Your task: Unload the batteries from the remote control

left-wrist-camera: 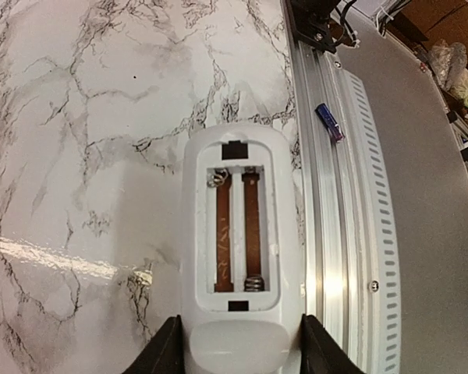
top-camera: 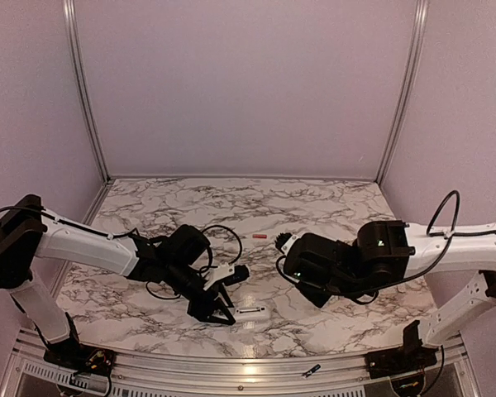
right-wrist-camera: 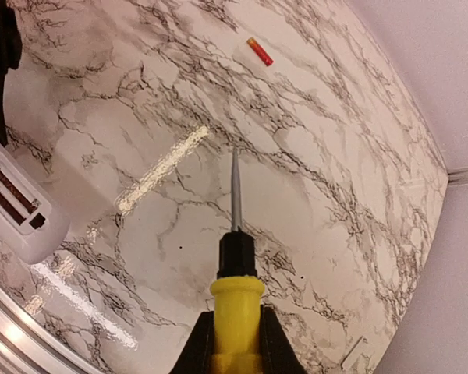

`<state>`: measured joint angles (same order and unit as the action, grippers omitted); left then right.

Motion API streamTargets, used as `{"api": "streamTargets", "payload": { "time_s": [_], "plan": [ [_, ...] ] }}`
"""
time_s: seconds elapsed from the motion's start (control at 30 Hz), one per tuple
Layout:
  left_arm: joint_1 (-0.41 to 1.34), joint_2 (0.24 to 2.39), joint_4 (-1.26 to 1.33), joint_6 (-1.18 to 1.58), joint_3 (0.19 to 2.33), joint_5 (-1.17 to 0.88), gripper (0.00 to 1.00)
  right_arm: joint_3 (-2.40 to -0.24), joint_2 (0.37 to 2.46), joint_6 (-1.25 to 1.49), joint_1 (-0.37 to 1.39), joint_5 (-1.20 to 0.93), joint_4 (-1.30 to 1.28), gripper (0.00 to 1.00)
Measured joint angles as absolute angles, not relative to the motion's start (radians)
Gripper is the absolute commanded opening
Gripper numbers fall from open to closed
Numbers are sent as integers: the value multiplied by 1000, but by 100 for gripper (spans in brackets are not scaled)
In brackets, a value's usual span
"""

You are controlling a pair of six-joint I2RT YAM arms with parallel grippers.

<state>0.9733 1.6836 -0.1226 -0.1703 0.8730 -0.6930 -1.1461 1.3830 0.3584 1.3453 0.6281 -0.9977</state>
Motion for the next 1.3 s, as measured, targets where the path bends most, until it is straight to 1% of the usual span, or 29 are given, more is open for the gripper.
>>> {"api": "streamTargets", "payload": {
  "time_s": [0.1, 0.23, 0.43, 0.63, 0.77, 0.93, 1.03, 1.07, 1.13, 1.17, 1.2, 1.23, 1.27, 1.3],
  "plan": [
    [973, 1638, -94, -163, 853, -642, 0, -1146, 1347, 358, 1272, 601, -975, 0],
    [973, 1578, -64, -159, 830, -565, 0, -1149, 1344, 339, 1123, 515, -905, 0],
    [973, 1505, -33, -157, 802, -361, 0, -1225, 1438, 299, 939, 338, -810, 0],
    [972, 1506, -22, -184, 802, -167, 0, -1378, 1633, 289, 739, 90, -697, 0],
    [971, 1520, -19, -191, 802, -124, 1, -1531, 1800, 310, 624, -65, -651, 0],
    [971, 1544, -9, -182, 802, -110, 2, -1714, 1996, 348, 531, -193, -620, 0],
    [972, 1563, 0, -178, 803, -103, 7, -1804, 2096, 376, 492, -248, -611, 0],
    [972, 1572, 3, -177, 803, -102, 12, -1843, 2135, 390, 480, -266, -613, 0],
    [973, 1586, 4, -175, 803, -101, 27, -1907, 2197, 413, 463, -291, -610, 0],
    [975, 1594, 4, -175, 803, -99, 41, -1950, 2234, 426, 453, -304, -609, 0],
    [977, 1599, 5, -175, 803, -99, 63, -1979, 2261, 437, 448, -312, -608, 0],
    [980, 1604, 7, -174, 803, -99, 87, -2018, 2294, 448, 442, -320, -608, 0],
    [983, 1608, 10, -173, 803, -98, 97, -2059, 2327, 463, 436, -329, -606, 0],
    [986, 1611, 14, -173, 803, -96, 99, -2096, 2358, 476, 432, -335, -607, 0]
  ]
}}
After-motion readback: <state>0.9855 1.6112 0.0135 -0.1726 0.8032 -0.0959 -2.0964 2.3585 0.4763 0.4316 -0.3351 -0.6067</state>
